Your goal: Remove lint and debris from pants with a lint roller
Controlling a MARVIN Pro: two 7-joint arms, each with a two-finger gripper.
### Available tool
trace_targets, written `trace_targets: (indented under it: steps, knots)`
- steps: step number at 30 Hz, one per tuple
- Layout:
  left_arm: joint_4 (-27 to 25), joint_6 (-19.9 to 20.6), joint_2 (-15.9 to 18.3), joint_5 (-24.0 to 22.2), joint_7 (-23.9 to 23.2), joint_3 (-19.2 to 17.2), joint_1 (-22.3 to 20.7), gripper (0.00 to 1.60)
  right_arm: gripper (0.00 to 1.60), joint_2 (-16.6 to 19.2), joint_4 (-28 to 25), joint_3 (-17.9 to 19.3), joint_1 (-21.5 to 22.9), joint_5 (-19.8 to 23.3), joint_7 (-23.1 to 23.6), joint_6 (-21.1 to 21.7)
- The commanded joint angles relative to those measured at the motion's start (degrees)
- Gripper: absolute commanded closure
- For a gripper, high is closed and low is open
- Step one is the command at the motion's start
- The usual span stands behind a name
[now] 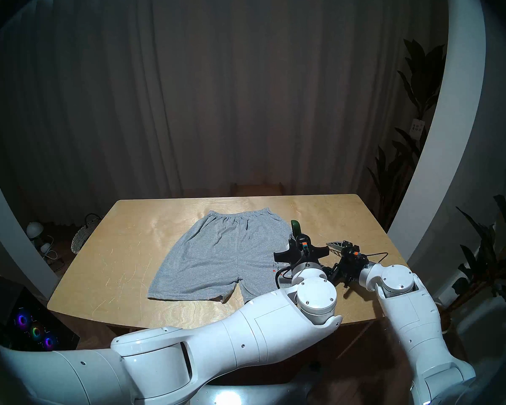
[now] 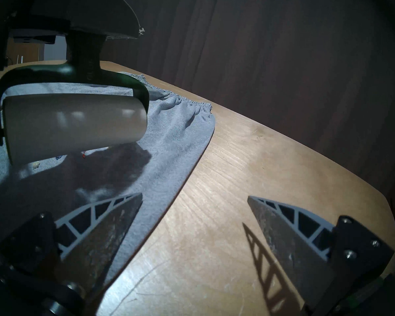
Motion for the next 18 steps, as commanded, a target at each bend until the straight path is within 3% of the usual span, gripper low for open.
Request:
trace_targets:
  steps: [1,13,18]
  knots:
    - [1.2,-1.4,-2.7,-0.4,-0.2,0.9,-3.0,1.60,0.00,0.4,-1.0,0.1,0.0,0.6,1.1,0.5]
    - [5.7,-3.2,-3.3,-1.4,1.8,5.2,-3.9,1.60,0.00,-0.3,-1.3,-0.1,-0.3,-0.3,-0.7,1.2]
    - [4.4,-4.5,-2.3,-0.9,3.6,5.4,-3.1,1.60,0.00,-0.6,-1.0,-0.4,0.3,-0.9,-1.2,1.6]
